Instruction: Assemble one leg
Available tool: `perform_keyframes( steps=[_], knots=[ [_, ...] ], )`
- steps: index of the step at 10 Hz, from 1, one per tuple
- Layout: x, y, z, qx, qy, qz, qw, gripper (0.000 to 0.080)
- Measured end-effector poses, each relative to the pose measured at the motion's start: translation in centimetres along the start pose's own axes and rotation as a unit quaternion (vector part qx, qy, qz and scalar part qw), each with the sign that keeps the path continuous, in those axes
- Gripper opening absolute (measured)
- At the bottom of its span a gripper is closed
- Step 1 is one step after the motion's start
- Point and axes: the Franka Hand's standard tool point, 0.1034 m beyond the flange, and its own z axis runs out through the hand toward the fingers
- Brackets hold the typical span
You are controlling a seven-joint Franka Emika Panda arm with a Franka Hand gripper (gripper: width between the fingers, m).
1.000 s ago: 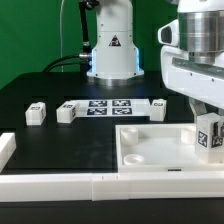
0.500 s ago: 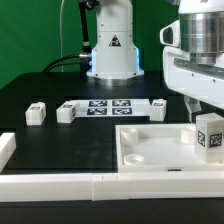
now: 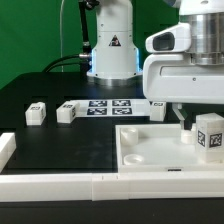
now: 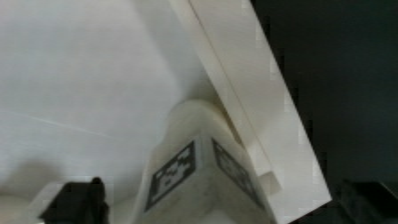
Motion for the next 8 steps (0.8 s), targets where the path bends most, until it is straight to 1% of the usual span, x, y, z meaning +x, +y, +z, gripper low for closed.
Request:
perform_keyframes(
  steps=[1, 2, 3, 4, 5, 6, 7, 8],
  knots=[
    [0.28, 0.0, -0.11, -0.002, -0.001, -0.071, 0.997, 0.0649],
    [0.48, -0.02, -0.15, -0.002, -0.001, -0.11, 0.994, 0.0649],
    [0.67, 0.14, -0.18, -0.003, 0.0, -0.187, 0.982, 0.0649],
    [0.78, 0.23, -0.19, -0.003, 0.001, -0.225, 0.974, 0.0649],
    [0.78, 0.24, -0.18, -0.003, 0.001, -0.238, 0.971, 0.0619],
    [0.78, 0.25, -0.17, -0.003, 0.001, -0.241, 0.971, 0.0619],
    [0.78, 0.26, -0.16, -0.003, 0.001, -0.241, 0.971, 0.044],
    [0.79, 0.28, -0.16, -0.003, 0.001, -0.24, 0.971, 0.029]
  ],
)
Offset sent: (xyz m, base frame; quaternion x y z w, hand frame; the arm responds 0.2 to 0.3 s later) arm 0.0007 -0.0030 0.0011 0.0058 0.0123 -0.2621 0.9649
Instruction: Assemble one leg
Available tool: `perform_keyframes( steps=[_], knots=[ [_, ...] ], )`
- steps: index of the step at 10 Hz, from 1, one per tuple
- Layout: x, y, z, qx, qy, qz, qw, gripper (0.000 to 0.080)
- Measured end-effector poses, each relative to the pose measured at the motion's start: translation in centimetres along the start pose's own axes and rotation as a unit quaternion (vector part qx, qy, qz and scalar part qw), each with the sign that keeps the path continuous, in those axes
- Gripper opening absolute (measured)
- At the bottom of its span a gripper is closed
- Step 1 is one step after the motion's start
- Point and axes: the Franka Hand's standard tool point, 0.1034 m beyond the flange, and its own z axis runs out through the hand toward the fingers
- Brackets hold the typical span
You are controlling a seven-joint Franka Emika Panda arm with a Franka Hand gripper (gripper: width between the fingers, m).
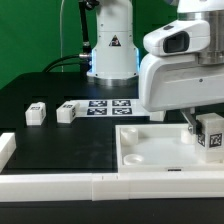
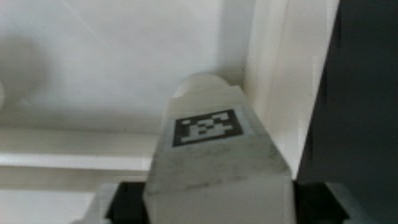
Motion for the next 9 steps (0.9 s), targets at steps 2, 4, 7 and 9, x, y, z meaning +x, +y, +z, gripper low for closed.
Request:
perform_keyframes(
  steps=[2, 4, 7, 9],
  knots=[
    [0.0, 0.08, 0.01, 0.0, 0.0, 0.021, 1.0, 0.0291],
    [0.01, 0.06, 0.01, 0.001, 0.0, 0.044, 0.999, 0.0291],
    [-0.02, 0.33, 0.09, -0.004, 0.003, 0.275, 0.961, 0.0291],
    [0.04, 0.53, 0.17, -0.004, 0.002, 0.418, 0.909, 0.0292]
  ],
)
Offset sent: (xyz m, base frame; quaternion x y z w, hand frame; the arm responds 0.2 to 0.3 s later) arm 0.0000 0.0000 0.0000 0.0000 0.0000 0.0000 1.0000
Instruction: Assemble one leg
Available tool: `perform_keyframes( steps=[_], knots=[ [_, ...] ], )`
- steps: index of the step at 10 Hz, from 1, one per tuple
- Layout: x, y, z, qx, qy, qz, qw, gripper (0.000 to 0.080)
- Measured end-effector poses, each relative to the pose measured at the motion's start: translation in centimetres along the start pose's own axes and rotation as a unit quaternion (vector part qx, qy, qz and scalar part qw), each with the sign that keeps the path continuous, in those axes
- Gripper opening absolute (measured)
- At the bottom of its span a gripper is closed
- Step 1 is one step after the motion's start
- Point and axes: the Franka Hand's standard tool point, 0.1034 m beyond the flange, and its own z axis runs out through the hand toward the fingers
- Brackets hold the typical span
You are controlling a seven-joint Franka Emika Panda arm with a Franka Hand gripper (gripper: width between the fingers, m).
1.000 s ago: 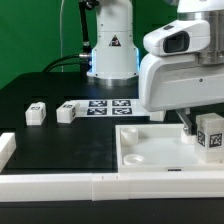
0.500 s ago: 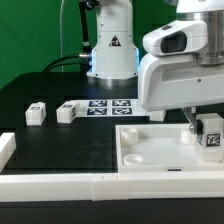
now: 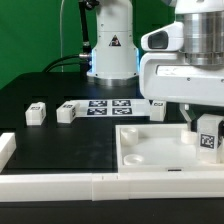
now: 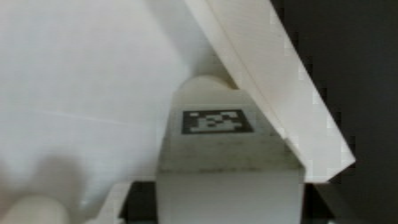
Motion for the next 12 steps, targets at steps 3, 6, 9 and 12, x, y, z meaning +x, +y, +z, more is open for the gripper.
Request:
perform_keyframes(
  steps=[3, 6, 9, 12],
  knots=[
    [-0.1, 0.0, 0.0, -0.008, -0.001, 0.169, 0.986, 0.0294],
    [-0.1, 0.1, 0.0, -0.006, -0.003, 0.19, 0.982, 0.0302],
    [-0.5, -0.2, 0.1, -0.001, -0.001, 0.087, 0.996, 0.0609],
    [-1.2, -0.7, 0.2, 0.001, -0.003, -0.1, 0.995, 0.0649]
  ],
)
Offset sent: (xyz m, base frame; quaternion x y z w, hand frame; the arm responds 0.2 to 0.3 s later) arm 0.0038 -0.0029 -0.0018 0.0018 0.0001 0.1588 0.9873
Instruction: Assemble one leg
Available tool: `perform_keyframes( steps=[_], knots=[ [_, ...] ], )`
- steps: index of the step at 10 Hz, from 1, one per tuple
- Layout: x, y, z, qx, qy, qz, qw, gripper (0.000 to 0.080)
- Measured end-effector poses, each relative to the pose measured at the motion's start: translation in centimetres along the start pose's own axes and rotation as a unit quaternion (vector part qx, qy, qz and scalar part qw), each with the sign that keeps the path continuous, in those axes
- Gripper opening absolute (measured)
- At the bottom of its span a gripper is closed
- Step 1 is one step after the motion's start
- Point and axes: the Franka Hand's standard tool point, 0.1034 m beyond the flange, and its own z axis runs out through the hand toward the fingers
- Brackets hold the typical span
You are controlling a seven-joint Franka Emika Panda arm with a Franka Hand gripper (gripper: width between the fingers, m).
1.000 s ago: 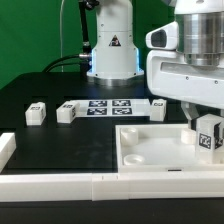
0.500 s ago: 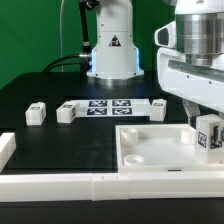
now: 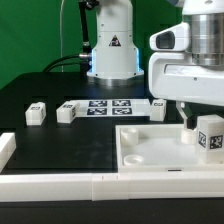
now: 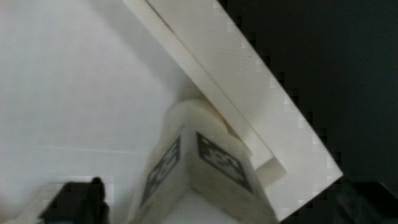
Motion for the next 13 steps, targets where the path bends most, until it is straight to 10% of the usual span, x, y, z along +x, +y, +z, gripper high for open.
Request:
perform_keyframes(
  steps=[7, 9, 13],
  knots=[
    [0.48, 0.38, -0.15, -0.003, 0.0, -0.309, 0.951, 0.0649],
    [0.49, 0.39, -0.15, -0.003, 0.0, -0.308, 0.951, 0.0391],
    [0.61, 0.54, -0.15, -0.004, 0.001, -0.293, 0.956, 0.0291]
  ],
)
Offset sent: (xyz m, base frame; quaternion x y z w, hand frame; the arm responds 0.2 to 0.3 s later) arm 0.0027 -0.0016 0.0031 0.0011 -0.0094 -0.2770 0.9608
